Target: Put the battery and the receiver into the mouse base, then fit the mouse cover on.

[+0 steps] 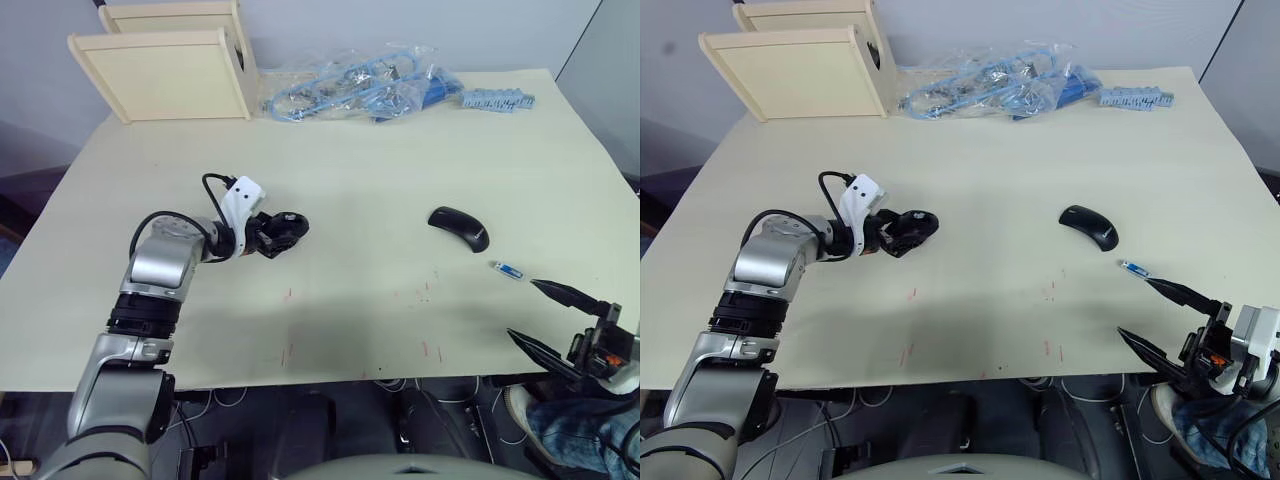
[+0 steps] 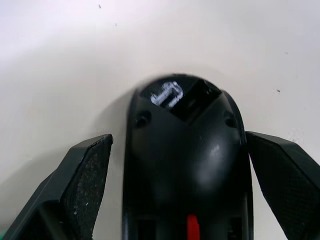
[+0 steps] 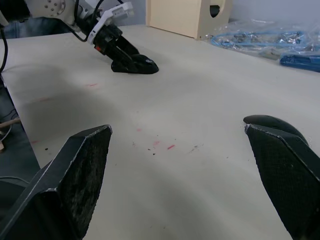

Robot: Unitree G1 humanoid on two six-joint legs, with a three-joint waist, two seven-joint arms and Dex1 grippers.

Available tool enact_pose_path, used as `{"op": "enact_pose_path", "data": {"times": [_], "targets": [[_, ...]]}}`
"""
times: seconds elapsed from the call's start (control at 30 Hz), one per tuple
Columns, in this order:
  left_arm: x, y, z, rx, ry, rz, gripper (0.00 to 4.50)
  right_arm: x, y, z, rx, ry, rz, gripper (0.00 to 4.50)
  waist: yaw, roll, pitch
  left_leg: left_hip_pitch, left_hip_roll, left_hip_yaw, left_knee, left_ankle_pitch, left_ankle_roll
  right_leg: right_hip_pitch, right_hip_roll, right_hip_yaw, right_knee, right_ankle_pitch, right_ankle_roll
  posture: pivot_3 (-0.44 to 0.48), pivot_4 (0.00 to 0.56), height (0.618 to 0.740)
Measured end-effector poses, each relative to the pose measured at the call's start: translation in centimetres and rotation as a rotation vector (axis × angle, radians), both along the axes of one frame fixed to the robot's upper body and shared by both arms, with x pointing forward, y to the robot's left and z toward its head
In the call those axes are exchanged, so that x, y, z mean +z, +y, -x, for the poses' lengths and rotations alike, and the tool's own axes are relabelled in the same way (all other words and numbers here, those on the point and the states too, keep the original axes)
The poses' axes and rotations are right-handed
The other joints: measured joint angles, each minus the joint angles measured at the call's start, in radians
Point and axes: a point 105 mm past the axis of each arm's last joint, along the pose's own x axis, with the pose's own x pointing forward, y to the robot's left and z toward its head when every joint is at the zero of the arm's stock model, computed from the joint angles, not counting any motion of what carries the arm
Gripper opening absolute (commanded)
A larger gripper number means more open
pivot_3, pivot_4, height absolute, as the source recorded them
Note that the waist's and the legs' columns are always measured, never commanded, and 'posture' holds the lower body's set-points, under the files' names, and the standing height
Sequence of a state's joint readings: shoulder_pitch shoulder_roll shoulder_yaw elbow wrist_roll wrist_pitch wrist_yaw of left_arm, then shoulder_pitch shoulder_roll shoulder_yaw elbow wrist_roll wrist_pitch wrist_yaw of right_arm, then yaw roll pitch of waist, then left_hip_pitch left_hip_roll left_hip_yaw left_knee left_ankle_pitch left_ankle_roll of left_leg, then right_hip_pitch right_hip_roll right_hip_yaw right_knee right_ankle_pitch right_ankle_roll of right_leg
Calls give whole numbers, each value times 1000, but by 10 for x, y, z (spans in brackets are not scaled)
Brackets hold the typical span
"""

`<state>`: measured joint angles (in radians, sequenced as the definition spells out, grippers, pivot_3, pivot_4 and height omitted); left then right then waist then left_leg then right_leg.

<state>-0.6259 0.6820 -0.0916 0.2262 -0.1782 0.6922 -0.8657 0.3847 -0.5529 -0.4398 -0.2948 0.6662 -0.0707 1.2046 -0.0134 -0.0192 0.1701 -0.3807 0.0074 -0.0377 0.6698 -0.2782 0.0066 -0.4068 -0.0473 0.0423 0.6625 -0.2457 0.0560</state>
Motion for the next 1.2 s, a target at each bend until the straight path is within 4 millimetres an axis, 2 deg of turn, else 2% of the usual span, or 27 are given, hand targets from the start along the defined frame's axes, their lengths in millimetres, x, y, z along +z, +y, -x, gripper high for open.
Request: {"op": "enact_pose_path", "data": {"times": [0.07,0.17,0.2,0.23,0.27,0.47,0.63,0.73,0.83,0.93,1.07,1.2], "targets": [[-1,0,0,-2,3,-1,4453,0,0,0,-4,1,-1,4500,0,0,0,0,0,0,0,0,0,0,0,0,0,0,0,0,150,740],[-3,-1,1,-7,11,-18,3710,0,0,0,-9,-2,-3,4500,0,0,0,0,0,0,0,0,0,0,0,0,0,0,0,0,150,740],[-5,-1,1,-10,16,-26,3274,0,0,0,-9,-3,-5,4500,0,0,0,0,0,0,0,0,0,0,0,0,0,0,0,0,150,740],[-4,-1,1,-10,16,-27,3020,-1,0,0,-9,-2,-5,4500,0,0,0,0,0,0,0,0,0,0,0,0,0,0,0,0,150,740],[-4,-1,1,-10,17,-28,2949,-1,1,0,-8,-2,-6,4500,0,0,0,0,0,0,0,0,0,0,0,0,0,0,0,0,150,740],[-4,1,2,-17,18,-40,2952,-2,2,0,-4,2,-7,4500,0,0,0,0,0,0,0,0,0,0,0,0,0,0,0,0,150,740],[-1,-2,13,-80,24,-7,2952,-2,2,0,-3,3,-7,4500,-1,0,0,0,0,0,0,0,0,0,0,0,0,0,0,0,150,740],[8,-8,31,-183,18,20,2952,-2,2,-1,1,4,-5,4500,-3,0,0,0,1,0,0,0,0,0,0,1,0,0,0,0,150,740],[17,-24,61,-356,10,34,2952,-1,3,-1,9,9,0,4500,0,0,0,0,1,1,0,0,0,0,0,1,0,0,0,0,150,740],[18,-38,79,-451,5,23,2952,0,3,-2,23,10,13,4500,2,0,0,0,1,1,0,0,0,0,0,1,0,0,0,0,150,740],[10,-59,97,-549,5,-11,2952,1,2,-2,47,15,37,4500,1,0,0,0,1,1,0,0,0,0,0,1,0,0,0,0,150,740],[6,-72,104,-578,-6,-35,2952,0,2,-1,70,33,54,4500,1,0,0,0,0,1,0,0,0,0,0,1,0,0,0,0,150,740]]}}
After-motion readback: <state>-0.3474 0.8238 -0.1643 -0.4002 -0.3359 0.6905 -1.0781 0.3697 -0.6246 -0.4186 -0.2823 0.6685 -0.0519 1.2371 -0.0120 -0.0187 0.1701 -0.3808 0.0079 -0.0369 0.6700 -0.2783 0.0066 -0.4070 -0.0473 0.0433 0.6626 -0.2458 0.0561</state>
